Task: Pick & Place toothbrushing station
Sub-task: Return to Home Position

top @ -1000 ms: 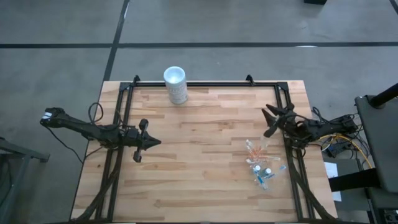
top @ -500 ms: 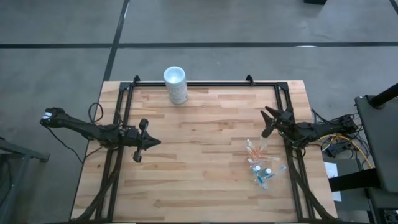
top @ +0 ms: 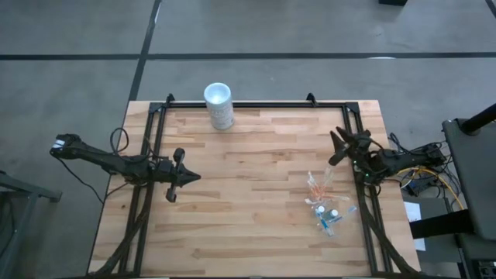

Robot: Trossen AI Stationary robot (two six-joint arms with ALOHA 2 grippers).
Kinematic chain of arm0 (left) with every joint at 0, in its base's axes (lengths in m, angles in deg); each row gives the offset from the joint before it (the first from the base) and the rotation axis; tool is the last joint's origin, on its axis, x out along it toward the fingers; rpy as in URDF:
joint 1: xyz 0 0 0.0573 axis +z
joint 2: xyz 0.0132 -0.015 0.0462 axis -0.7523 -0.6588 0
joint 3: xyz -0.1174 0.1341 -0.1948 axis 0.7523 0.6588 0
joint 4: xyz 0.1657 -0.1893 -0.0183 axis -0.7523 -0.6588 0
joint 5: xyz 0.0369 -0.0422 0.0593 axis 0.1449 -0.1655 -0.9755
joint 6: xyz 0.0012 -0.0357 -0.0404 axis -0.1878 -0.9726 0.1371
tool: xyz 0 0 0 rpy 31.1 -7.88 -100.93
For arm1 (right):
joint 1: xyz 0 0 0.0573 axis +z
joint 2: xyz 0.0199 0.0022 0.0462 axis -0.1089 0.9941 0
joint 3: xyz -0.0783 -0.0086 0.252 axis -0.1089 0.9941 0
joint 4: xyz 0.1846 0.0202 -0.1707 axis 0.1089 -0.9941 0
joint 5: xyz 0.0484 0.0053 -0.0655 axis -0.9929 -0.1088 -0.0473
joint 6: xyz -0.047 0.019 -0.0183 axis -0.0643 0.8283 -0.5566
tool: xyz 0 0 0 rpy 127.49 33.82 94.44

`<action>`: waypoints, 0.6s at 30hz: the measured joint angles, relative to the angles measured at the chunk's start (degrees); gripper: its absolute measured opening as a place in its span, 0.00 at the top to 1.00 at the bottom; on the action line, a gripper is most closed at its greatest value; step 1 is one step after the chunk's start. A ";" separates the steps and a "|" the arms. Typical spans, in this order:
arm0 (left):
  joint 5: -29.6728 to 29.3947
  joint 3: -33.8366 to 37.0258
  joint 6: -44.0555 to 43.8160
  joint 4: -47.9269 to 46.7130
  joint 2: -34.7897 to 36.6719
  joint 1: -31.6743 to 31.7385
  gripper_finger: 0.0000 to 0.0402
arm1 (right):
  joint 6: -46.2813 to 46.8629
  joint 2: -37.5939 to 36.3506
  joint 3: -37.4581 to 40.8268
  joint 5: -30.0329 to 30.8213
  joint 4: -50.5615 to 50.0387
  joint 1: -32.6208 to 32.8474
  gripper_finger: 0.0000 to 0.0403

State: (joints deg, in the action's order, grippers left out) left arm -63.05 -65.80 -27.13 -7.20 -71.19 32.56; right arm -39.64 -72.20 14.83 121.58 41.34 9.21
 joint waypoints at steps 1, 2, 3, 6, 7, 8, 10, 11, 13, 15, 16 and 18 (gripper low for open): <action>0.00 0.00 -0.01 -0.01 0.00 -0.01 0.96 | -1.47 0.00 -0.01 1.35 0.69 0.00 0.63; -0.01 0.00 -0.02 -0.02 0.00 -0.02 0.96 | -2.84 0.00 -0.02 2.48 0.73 0.00 0.63; -0.01 0.00 0.00 0.00 0.00 0.00 0.96 | -4.09 0.00 -0.02 3.22 0.48 0.00 0.63; 0.00 0.00 0.00 -0.02 0.00 -0.01 0.95 | -6.05 0.02 -0.02 3.53 -1.15 0.00 0.63; 0.00 0.00 0.00 -0.02 0.00 0.00 0.96 | -6.05 0.04 -0.02 3.54 -1.64 0.00 0.63; -0.01 0.00 -0.01 -0.02 0.00 -0.01 0.96 | -5.97 0.04 -0.02 3.53 -2.16 0.00 0.63; 0.00 0.00 0.00 0.00 0.00 -0.01 0.96 | -5.00 0.04 -0.02 3.57 -3.43 0.00 0.63; 0.01 0.00 0.00 -0.02 0.00 0.00 0.96 | -4.12 0.04 -0.02 3.58 -4.00 0.00 0.63; -0.01 0.00 -0.02 0.00 0.00 -0.02 0.96 | -1.73 0.04 -0.02 3.79 -5.18 0.00 0.63; 0.00 0.00 0.00 -0.01 0.00 0.00 0.95 | 0.49 0.04 -0.02 4.10 -7.02 0.00 0.63; -0.01 0.00 0.00 -0.02 0.00 -0.01 0.95 | 1.56 0.04 -0.02 4.57 -8.06 0.00 0.63; 0.01 0.00 0.00 -0.02 0.00 -0.02 0.96 | 3.56 0.04 -0.02 6.12 -10.23 0.00 0.63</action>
State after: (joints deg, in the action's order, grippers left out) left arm -63.05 -65.80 -27.13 -7.22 -71.19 32.54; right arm -36.08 -72.16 14.81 127.70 31.11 9.21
